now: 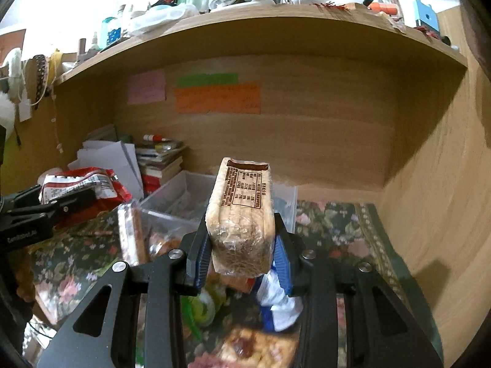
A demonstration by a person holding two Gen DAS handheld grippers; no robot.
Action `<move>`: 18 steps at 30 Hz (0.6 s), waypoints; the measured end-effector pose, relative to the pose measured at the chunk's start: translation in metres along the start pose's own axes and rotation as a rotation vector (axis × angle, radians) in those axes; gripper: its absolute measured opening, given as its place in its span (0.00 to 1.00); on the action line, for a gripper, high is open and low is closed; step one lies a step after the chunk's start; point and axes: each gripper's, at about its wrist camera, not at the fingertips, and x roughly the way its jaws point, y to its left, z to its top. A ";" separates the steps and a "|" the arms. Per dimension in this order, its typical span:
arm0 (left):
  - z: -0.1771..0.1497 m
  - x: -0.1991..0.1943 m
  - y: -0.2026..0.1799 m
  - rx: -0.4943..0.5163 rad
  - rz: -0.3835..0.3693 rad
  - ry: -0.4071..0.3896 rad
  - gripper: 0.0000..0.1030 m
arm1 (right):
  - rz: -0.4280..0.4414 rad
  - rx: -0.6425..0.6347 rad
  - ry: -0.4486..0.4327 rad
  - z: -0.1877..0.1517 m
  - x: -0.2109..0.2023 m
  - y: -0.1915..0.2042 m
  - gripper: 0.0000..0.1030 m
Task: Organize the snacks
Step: 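Carry both snacks over the clear plastic bin and open both tools to drop them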
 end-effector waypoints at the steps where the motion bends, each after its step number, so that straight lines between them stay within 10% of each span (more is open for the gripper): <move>1: 0.004 0.003 -0.001 0.003 0.000 -0.003 0.63 | 0.001 -0.002 0.000 0.003 0.003 -0.001 0.32; 18: 0.043 0.092 -0.011 0.030 0.034 0.052 0.63 | 0.016 -0.042 0.103 0.036 0.088 -0.019 0.32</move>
